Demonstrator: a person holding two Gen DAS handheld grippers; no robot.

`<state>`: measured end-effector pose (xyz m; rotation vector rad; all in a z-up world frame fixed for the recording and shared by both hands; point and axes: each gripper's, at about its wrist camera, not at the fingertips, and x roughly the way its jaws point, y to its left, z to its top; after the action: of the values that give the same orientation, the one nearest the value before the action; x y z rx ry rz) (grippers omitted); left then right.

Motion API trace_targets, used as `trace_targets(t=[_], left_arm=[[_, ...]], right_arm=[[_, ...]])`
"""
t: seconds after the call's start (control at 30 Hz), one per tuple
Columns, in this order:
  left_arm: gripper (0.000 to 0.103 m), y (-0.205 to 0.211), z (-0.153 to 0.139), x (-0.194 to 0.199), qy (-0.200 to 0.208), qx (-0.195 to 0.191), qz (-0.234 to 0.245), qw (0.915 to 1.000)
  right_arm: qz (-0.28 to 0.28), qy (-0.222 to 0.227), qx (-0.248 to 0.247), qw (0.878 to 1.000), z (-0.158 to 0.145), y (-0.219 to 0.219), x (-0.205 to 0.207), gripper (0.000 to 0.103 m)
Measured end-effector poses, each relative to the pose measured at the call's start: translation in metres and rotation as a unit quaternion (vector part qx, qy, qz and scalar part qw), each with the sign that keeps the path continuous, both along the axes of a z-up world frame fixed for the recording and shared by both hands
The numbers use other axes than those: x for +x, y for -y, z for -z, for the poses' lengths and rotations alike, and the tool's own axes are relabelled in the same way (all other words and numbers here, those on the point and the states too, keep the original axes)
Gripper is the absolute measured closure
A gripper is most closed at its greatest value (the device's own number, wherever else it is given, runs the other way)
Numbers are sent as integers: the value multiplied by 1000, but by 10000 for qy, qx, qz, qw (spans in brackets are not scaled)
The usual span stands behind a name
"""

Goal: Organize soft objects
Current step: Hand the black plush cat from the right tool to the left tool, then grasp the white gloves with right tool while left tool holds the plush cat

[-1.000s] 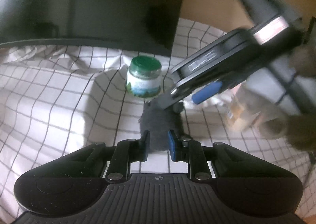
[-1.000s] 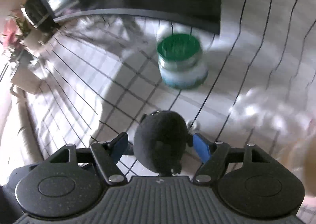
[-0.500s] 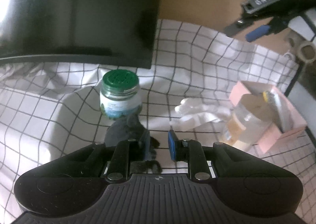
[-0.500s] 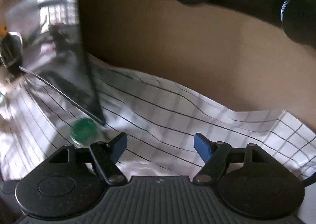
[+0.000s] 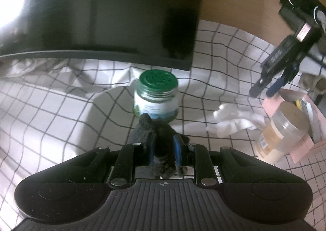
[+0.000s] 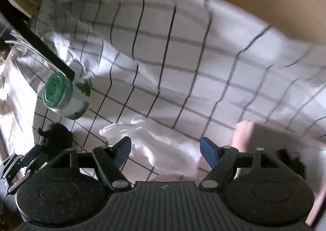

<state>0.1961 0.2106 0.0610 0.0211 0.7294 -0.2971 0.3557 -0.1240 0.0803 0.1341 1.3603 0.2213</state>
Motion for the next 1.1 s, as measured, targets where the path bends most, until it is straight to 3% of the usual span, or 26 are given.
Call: trace_targets(t=[0.07,0.2,0.27,0.4,0.47,0.5,0.53,0.6,0.9,1.1], left_arm=[[81,-6,0,-2,1,2,-85,10000],[77,-21,3,-4,-29,-60,-325,9994],[77,-33,5,-7,-47,-183,-477,9987],[77,-53,9,-14,-98,-347,-675,9971],[77,-60,9,-16,-112,-415,-723,9965],[77,-62,9,-18,-101,-441,-737,9962],[77,-65,7,-19,-80,-469,-744,9961],[77,-70,4,-20,-22,-551,-735,9958],[77,-66,-12,-12,155,-731,-375,9965],[77,-33,-16,7,42,-514,203,9985]], right_arm=[[-161,-178,-10,9997,13,-10,6,28],[-589,-397,-663,9953,42,-39,19,28],[-705,-629,-756,9927,56,-49,27,28],[-922,-739,-1002,9879,60,-70,36,30],[-1138,-754,-1169,9837,57,-84,36,51],[-1308,-772,-1257,9804,56,-93,34,73],[-1446,-762,-1316,9777,53,-101,31,83],[-1550,-650,-1319,9769,45,-111,27,92],[-1270,-113,-456,9908,-11,-125,-11,96],[-1616,638,-552,9832,-25,-162,-74,96]])
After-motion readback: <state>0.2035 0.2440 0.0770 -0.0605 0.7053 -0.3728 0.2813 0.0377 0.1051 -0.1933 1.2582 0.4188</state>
